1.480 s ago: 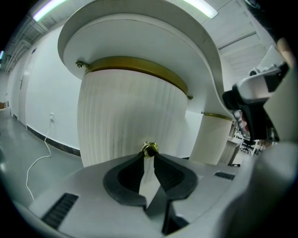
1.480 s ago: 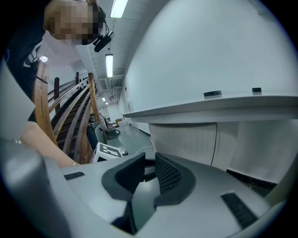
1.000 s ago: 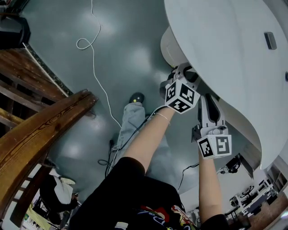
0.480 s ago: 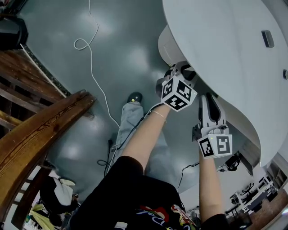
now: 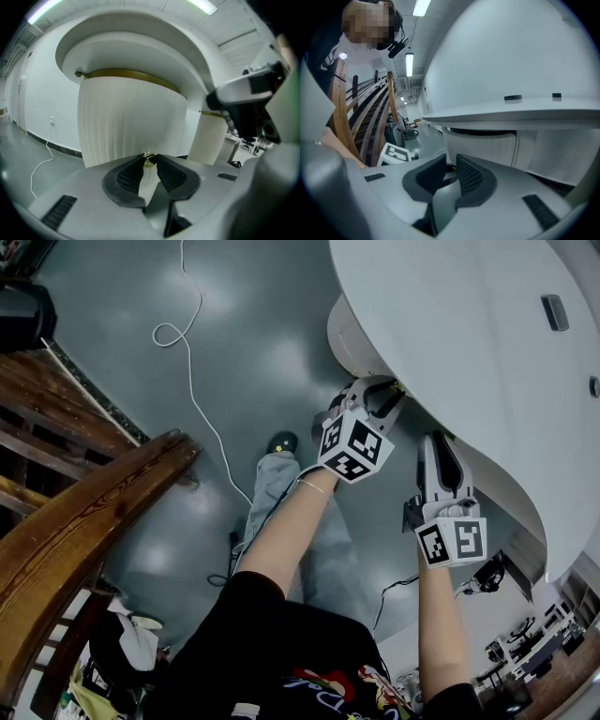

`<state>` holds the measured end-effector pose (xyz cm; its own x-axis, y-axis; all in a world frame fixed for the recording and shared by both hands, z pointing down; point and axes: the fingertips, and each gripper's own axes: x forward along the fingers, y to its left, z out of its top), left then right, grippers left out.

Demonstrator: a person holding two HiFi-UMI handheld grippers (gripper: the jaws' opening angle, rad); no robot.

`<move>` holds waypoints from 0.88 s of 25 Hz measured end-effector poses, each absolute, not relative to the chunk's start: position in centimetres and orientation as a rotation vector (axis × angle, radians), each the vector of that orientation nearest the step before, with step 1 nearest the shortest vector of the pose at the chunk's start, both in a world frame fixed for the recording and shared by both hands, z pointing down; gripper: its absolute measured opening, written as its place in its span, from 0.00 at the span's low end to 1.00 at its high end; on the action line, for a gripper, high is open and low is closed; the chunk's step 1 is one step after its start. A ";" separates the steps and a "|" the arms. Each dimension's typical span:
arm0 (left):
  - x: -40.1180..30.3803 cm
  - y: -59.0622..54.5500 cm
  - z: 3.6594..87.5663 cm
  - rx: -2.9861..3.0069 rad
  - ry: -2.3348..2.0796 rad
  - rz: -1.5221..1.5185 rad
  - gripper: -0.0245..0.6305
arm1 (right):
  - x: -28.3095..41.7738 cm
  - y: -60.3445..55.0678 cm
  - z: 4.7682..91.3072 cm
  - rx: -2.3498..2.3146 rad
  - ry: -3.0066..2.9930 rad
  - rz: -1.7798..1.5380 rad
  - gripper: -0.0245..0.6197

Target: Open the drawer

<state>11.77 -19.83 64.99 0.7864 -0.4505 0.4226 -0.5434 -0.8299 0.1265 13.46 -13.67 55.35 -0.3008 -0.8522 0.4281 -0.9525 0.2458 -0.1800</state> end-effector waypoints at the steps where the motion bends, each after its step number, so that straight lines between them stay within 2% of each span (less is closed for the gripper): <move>1: 11.2 -19.0 65.0 2.756 -0.756 0.549 0.18 | 13.5 -13.7 55.5 1.696 -2.276 0.612 0.14; 16: 7.4 -14.3 65.3 2.735 -0.676 0.558 0.18 | 10.4 -12.7 55.5 1.699 -2.288 0.672 0.12; 22: 6.3 -12.9 65.3 2.717 -0.670 0.564 0.18 | 10.2 -11.1 54.7 1.721 -2.306 0.671 0.07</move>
